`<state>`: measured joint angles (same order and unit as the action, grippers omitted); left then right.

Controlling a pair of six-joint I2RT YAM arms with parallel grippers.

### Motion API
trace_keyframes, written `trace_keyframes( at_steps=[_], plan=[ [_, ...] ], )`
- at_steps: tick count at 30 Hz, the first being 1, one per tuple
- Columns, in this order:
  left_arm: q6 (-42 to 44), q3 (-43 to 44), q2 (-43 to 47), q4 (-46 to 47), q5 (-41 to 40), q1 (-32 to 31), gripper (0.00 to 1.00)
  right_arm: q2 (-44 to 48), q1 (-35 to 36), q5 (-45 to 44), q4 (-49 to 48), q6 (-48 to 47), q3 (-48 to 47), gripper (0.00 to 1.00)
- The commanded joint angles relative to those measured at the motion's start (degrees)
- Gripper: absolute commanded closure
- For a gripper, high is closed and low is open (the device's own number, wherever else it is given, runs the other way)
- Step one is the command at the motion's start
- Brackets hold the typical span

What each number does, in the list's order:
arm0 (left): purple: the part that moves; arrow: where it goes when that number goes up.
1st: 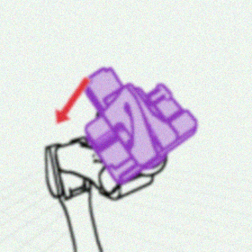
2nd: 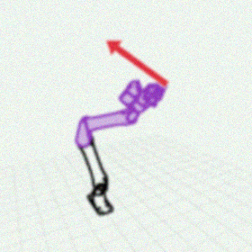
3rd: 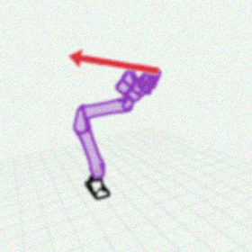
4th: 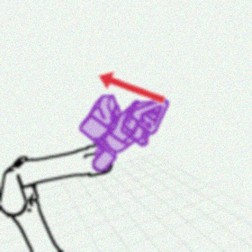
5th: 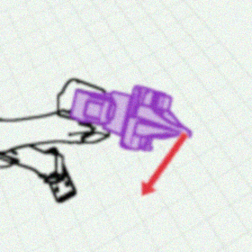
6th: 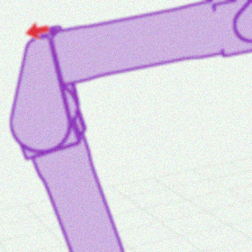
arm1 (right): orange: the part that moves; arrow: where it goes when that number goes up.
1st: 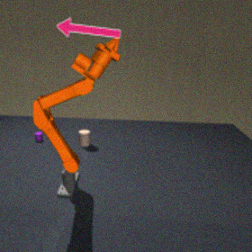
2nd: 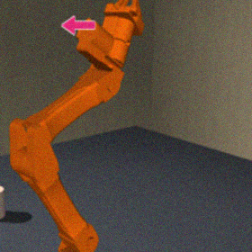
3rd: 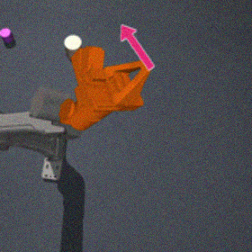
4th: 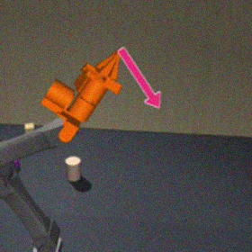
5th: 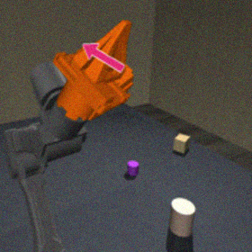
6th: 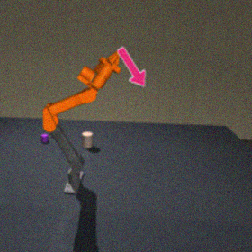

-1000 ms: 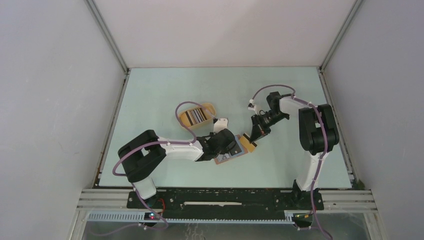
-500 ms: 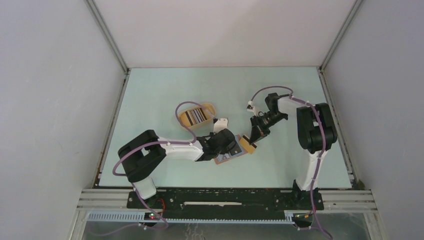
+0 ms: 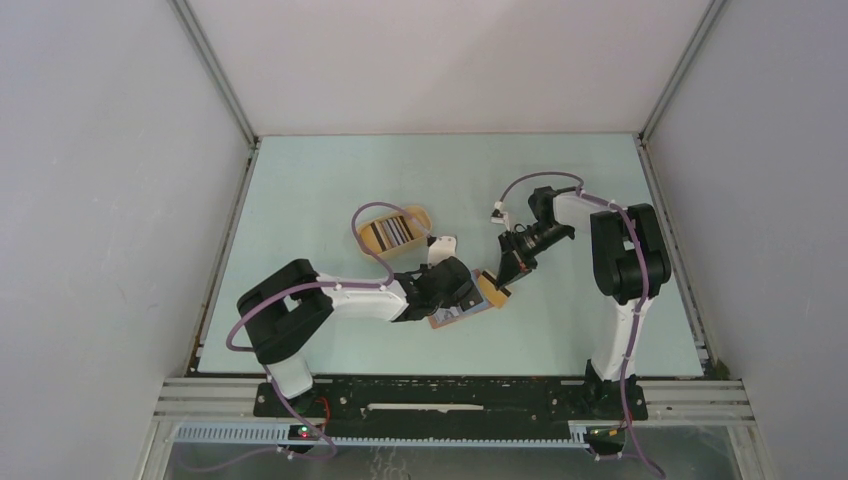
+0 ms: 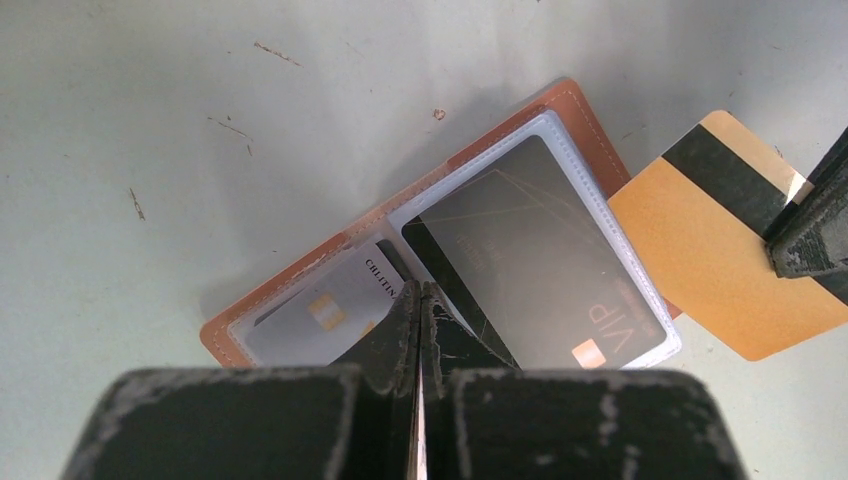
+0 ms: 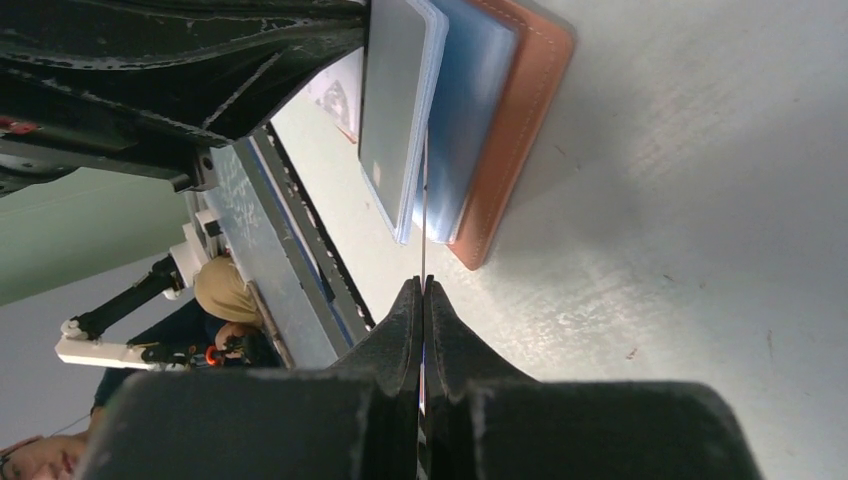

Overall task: Put the credit cards into the card holder
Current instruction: Turn over the card slot in the card holder.

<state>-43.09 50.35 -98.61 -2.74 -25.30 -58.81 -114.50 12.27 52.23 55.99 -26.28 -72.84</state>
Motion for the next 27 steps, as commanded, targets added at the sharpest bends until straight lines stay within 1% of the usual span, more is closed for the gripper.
trace_keyframes(
  at_steps=[1, 4, 10, 13, 15, 17, 24, 27],
  plan=[
    [0.2, 2.2, -0.4, -1.8, -0.6, 0.1, 1.00, 1.4, 0.2, 5.7, 2.7, -4.1, -1.7, 1.00],
    [0.1, 2.0, 0.0, -1.8, -0.6, 0.1, 1.00, 1.0, 0.4, 8.1, 5.5, -6.5, -2.6, 1.00],
    [-0.7, 0.2, 2.9, -1.7, 0.0, 0.2, 0.97, 0.1, 0.7, 8.5, 5.7, -6.6, -2.8, 1.00],
    [-0.9, -0.7, 4.6, -1.6, 0.3, 0.2, 0.95, 0.1, 1.0, 8.7, 5.6, -6.5, -2.8, 1.00],
    [-1.0, -1.1, 5.3, -1.5, 1.1, 0.4, 0.89, 0.0, 1.2, 8.9, 5.7, -6.6, -2.8, 1.00],
    [-1.1, -1.5, 5.7, -1.3, 1.9, 0.6, 0.87, -0.2, 1.4, 9.4, 6.2, -6.8, -3.0, 1.00],
    [-2.1, -4.0, 7.7, 0.4, 4.7, 1.3, 0.86, -0.6, 2.2, 9.6, 6.3, -6.8, -3.2, 1.00],
    [-3.0, -6.1, 9.5, 2.4, 6.8, 1.9, 0.79, -0.5, 2.5, 9.3, 6.2, -6.7, -3.2, 1.00]
  ],
)
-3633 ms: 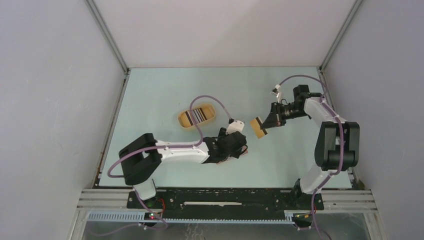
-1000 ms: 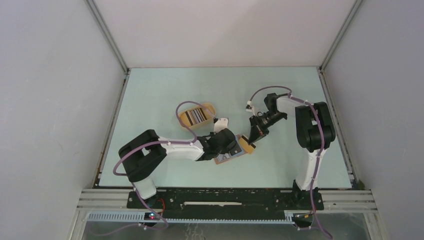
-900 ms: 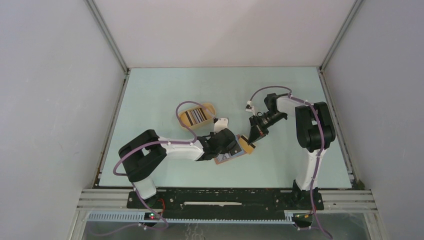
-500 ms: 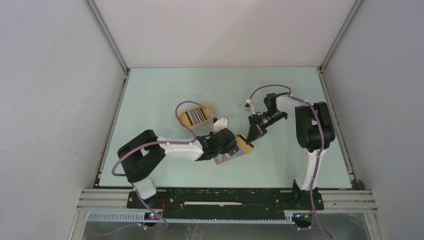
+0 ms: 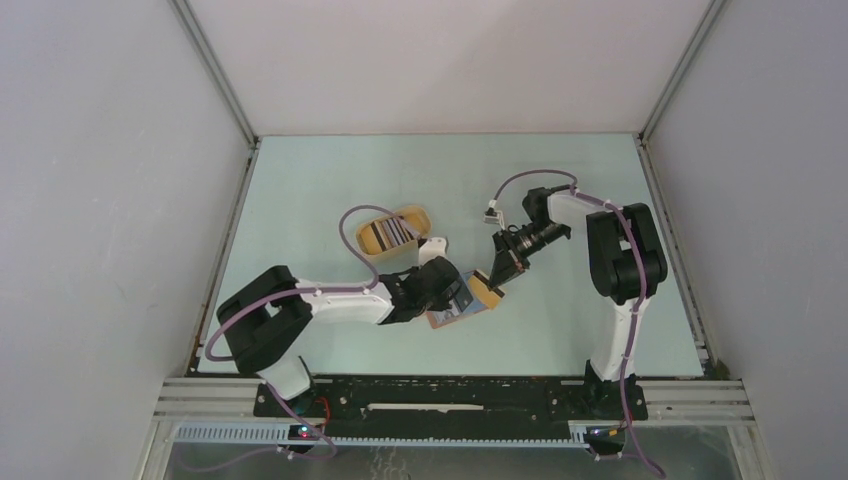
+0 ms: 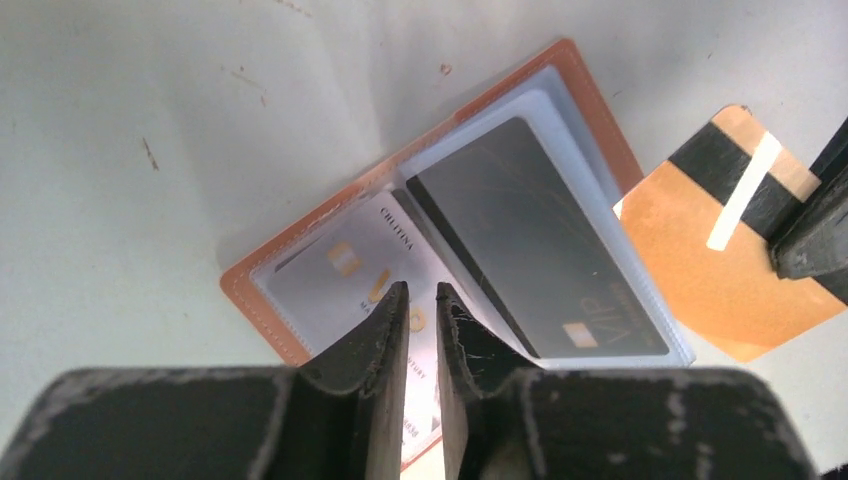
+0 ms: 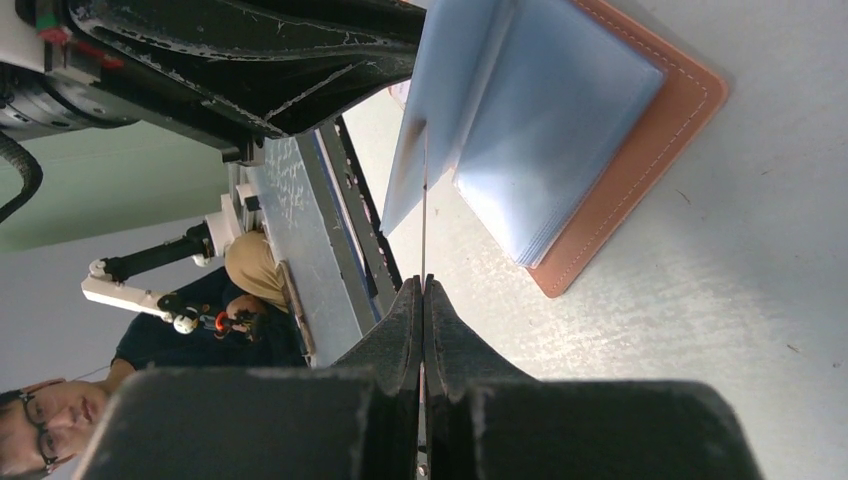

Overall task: Put the credit cards into the card holder
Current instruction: Turn over the card slot in the card holder.

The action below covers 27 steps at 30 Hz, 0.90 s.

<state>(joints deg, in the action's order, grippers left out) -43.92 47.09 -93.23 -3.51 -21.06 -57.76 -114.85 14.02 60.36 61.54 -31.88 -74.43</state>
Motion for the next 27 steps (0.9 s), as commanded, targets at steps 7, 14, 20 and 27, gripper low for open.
trace_keyframes(
  at_steps=[7, 14, 20, 27],
  plan=[
    [-5.5, -11.3, 7.5, 16.5, 10.9, 3.4, 0.54, 0.0, 1.9, 0.6, 0.3, -1.0, -1.6, 1.00],
    [-7.4, -15.9, 9.4, 25.0, 15.3, 5.4, 0.35, 0.1, 2.4, 0.2, 0.1, -0.8, -1.6, 1.00],
    [-9.0, -19.2, 10.2, 30.8, 17.5, 6.7, 0.32, -0.1, 2.9, -0.1, 0.2, -0.9, -1.7, 1.00],
    [-10.0, -21.7, 11.3, 35.2, 18.6, 7.5, 0.32, -0.1, 3.6, -0.2, 0.6, -1.4, -1.9, 1.00]
  ],
)
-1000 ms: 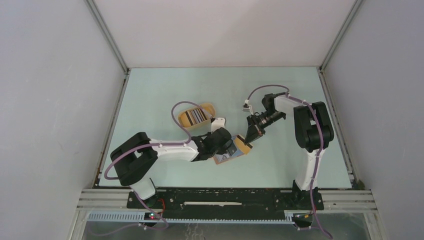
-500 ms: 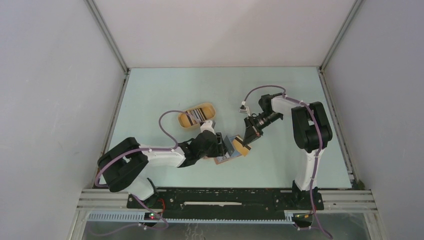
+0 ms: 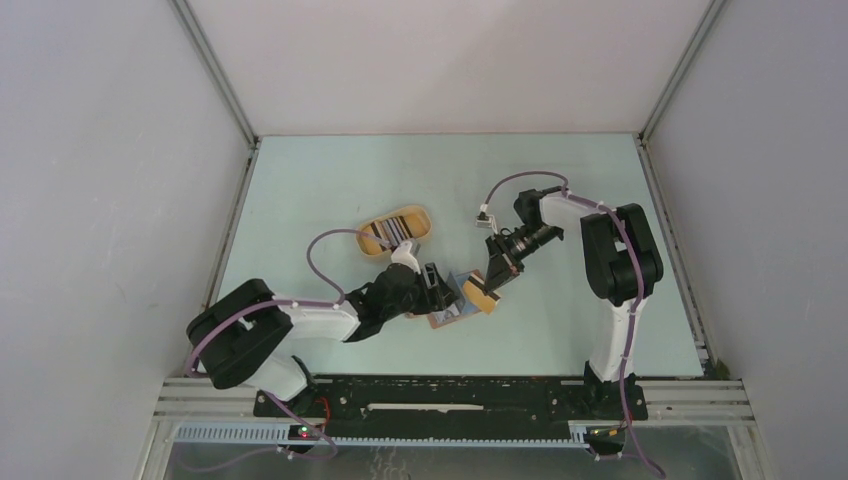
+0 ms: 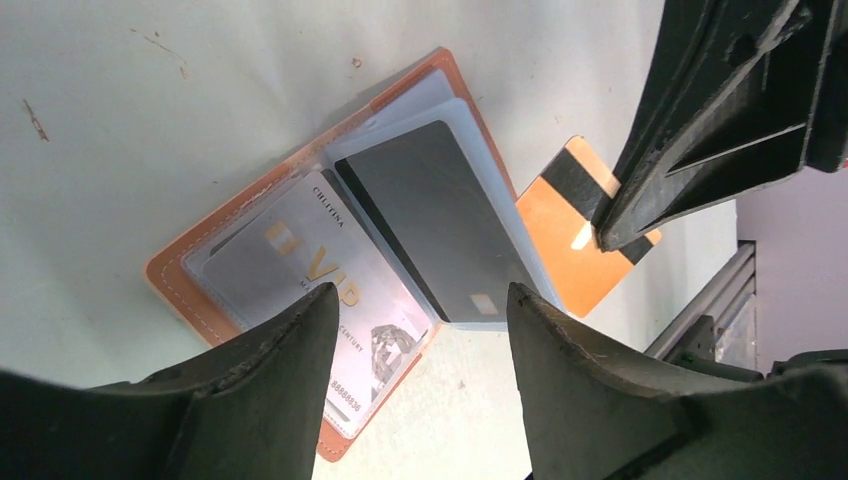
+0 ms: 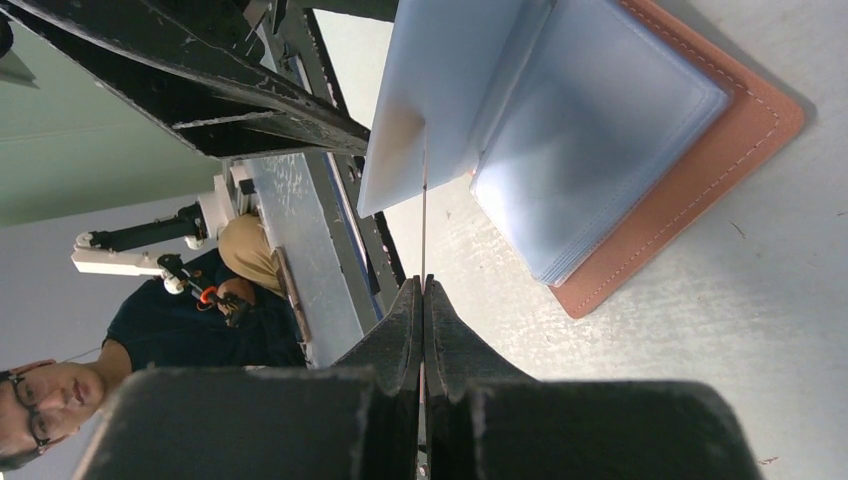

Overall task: Put the credit cards into the card holder
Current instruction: Turn over the card slot in the card holder.

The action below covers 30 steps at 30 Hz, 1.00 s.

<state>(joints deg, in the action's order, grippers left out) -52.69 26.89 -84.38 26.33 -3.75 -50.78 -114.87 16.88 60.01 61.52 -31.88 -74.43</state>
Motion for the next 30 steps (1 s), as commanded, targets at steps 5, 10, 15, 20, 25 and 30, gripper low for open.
trace_keyframes(
  at_steps=[5, 10, 15, 20, 25, 30],
  plan=[
    [-1.7, -2.3, 2.6, 6.7, 1.8, 0.9, 0.33, -0.1, 1.0, -0.1, 0.5, -1.4, -1.9, 1.00],
    [-3.2, -3.5, 1.0, 11.1, 3.3, 1.6, 0.33, -0.1, 1.4, -0.4, 0.4, -1.3, -1.9, 1.00],
    [-4.1, -4.3, -0.1, 13.2, 5.4, 2.3, 0.34, -0.2, 1.6, -0.5, 0.4, -1.3, -1.9, 1.00],
    [-4.6, -4.4, -1.3, 14.4, 6.2, 2.8, 0.34, -0.1, 1.7, -0.8, 0.3, -1.3, -1.9, 1.00],
    [-5.2, -4.4, -3.2, 15.9, 7.1, 3.2, 0.33, -0.1, 1.8, -1.0, 0.2, -1.3, -1.9, 1.00],
    [-5.9, -4.8, -4.7, 18.1, 8.1, 3.7, 0.32, -0.1, 2.3, -1.6, 0.1, -1.3, -1.9, 1.00]
  ],
)
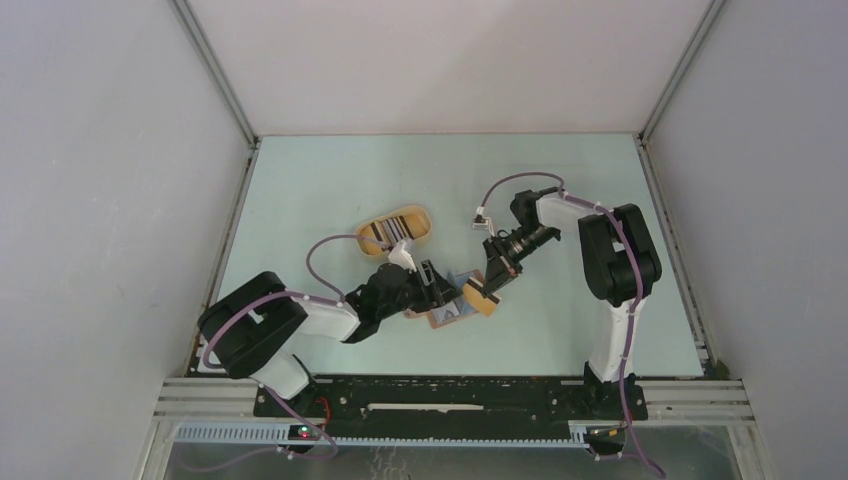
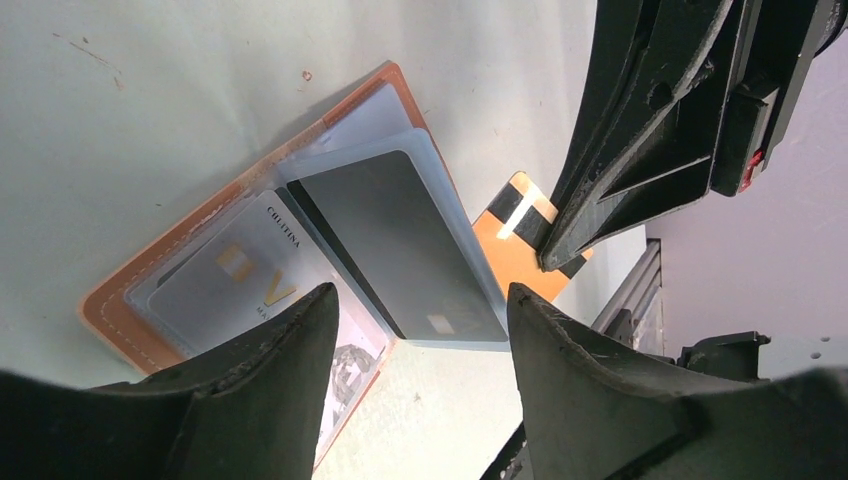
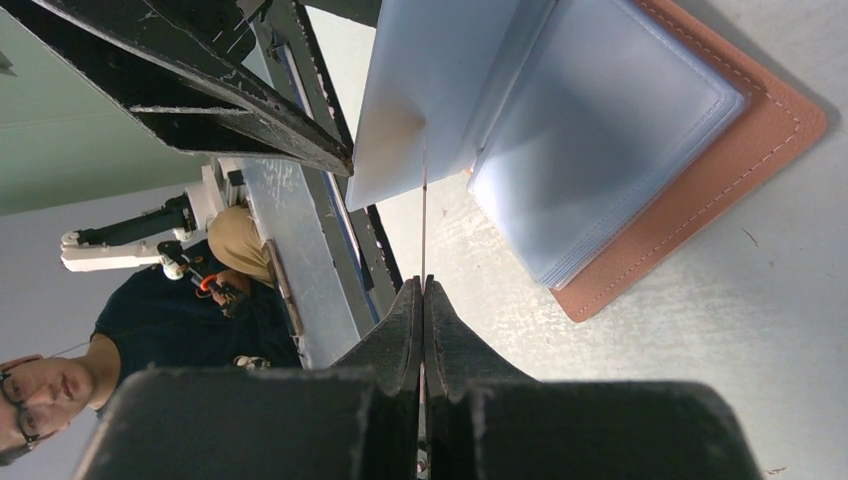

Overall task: Put the credit cards into the card holder
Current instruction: Turn over the card slot in the card holder.

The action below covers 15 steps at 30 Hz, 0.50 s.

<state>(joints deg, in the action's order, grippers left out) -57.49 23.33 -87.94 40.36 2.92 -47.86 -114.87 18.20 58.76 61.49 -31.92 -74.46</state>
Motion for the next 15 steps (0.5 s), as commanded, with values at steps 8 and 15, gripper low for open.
trace_keyframes(
  at_steps=[8, 15],
  plan=[
    [-1.9, -2.2, -2.1, 5.7, 1.8, 1.4, 0.31, 0.2, 1.6, -1.0, -0.1, -1.1, -1.8, 1.00],
    [-1.9, -2.5, -2.2, 5.7, 1.7, 1.4, 0.32, 2.6, 1.0, -2.5, -1.0, -0.5, -1.8, 1.00]
  ],
)
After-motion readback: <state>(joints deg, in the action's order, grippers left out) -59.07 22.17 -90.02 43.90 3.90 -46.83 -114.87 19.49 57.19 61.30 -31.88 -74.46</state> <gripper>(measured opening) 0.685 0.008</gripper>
